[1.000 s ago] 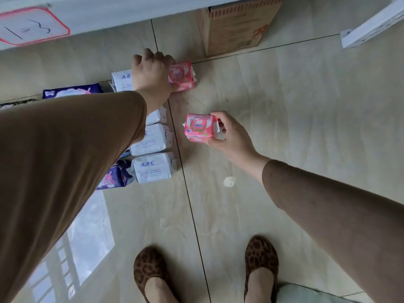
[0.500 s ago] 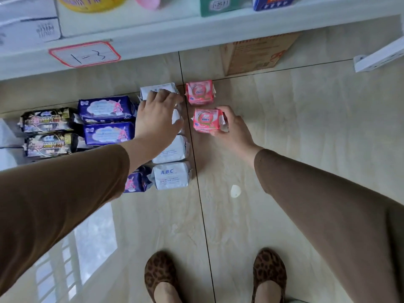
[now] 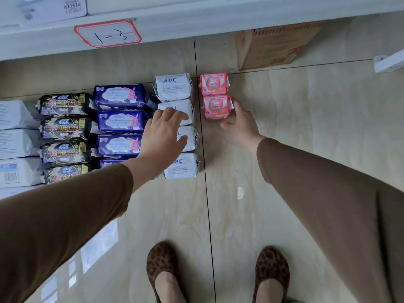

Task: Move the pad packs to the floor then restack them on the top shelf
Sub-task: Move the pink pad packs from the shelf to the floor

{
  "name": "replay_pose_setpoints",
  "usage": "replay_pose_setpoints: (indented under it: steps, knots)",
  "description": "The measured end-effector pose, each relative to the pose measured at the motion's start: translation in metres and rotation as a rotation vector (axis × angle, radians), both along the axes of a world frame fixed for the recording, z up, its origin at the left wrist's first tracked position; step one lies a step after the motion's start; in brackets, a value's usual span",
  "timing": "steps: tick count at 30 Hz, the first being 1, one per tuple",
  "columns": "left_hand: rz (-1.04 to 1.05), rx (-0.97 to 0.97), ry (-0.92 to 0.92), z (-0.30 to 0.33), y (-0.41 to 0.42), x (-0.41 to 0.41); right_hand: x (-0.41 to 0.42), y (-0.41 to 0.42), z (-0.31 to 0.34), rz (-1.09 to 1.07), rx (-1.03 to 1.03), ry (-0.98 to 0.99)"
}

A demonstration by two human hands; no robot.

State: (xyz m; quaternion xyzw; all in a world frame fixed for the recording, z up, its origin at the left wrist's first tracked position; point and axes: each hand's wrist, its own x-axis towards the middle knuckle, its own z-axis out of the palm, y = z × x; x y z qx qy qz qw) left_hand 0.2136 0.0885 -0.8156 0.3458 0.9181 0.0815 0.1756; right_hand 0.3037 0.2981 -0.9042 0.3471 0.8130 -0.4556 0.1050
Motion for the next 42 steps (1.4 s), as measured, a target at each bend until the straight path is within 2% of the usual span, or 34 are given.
replay_pose_setpoints:
  steps: [4, 11, 20, 26, 33, 36, 42]
  knots:
    - [0.044, -0.073, -0.032, 0.027, -0.005, 0.016, 0.036, -0.007, 0.046, -0.007, -0.012, -0.097]
    - [0.111, -0.098, -0.124, 0.166, 0.015, 0.064, 0.102, 0.011, 0.232, 0.144, 0.018, -0.024]
    - [0.081, 0.086, -0.095, 0.487, 0.092, 0.103, 0.132, 0.068, 0.572, 0.226, 0.108, 0.153]
    - [0.035, 0.272, 0.015, 0.649, 0.14, 0.104, 0.118, 0.109, 0.739, 0.246, 0.208, 0.324]
    - [0.033, 0.413, 0.126, 0.748, 0.193, 0.044, 0.065, 0.16, 0.836, 0.248, 0.328, 0.404]
    - [0.021, 0.444, 0.136, 0.765, 0.215, 0.013, 0.037, 0.184, 0.857, 0.231, 0.351, 0.418]
    - [0.015, 0.442, 0.078, 0.771, 0.257, -0.048, -0.014, 0.236, 0.865, 0.067, 0.304, 0.396]
